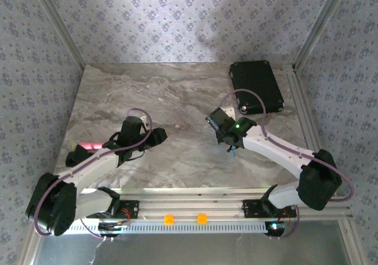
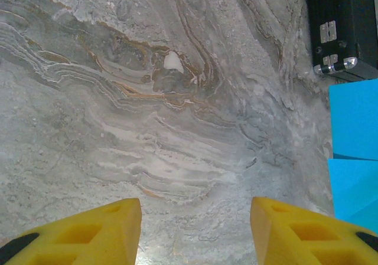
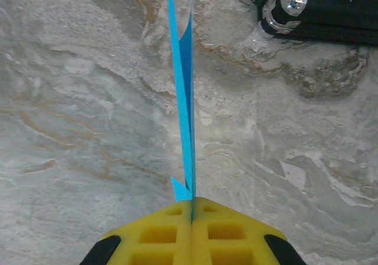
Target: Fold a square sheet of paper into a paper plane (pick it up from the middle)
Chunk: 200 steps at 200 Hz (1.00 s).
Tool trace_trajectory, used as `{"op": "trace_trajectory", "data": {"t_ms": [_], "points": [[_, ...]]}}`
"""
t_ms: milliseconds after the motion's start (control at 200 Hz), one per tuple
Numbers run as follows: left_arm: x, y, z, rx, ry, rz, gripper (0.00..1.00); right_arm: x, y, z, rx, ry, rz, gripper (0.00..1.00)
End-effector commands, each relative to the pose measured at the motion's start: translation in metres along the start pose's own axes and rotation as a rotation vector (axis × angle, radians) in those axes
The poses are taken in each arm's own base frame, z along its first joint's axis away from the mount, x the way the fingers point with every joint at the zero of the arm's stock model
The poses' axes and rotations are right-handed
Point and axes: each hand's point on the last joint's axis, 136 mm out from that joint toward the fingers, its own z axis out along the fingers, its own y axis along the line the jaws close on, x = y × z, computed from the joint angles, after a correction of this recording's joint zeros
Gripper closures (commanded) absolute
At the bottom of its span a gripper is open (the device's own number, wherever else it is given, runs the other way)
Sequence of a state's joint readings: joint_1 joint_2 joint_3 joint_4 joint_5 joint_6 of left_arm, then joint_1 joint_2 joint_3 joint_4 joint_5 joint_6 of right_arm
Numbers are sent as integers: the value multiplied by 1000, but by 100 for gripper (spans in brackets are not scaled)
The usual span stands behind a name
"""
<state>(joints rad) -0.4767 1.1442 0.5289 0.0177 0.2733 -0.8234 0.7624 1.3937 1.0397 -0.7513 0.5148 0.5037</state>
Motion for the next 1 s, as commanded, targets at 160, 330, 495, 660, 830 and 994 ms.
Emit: {"op": "trace_trajectory", "data": {"t_ms": [160, 330, 495, 660, 830, 994], "points": [[-10, 6, -12, -38, -54, -36, 48, -5, -12, 5, 203, -5, -77, 95], [-13, 13, -19, -69, -81, -45, 47, -2, -8, 10, 351, -3, -127, 97], [-16, 21, -28, -97, -123, -64, 48, 4, 30, 27, 334, 24, -210, 96], [-25, 27, -47, -110, -205, -68, 45, 20, 82, 44, 177, 108, -218, 93], [-23, 29, -49, -123, -195, -62, 44, 22, 131, 42, -98, 175, -154, 81], [-19, 25, -42, -99, -154, -54, 43, 2, 159, 14, -486, 183, 1, 53]]}}
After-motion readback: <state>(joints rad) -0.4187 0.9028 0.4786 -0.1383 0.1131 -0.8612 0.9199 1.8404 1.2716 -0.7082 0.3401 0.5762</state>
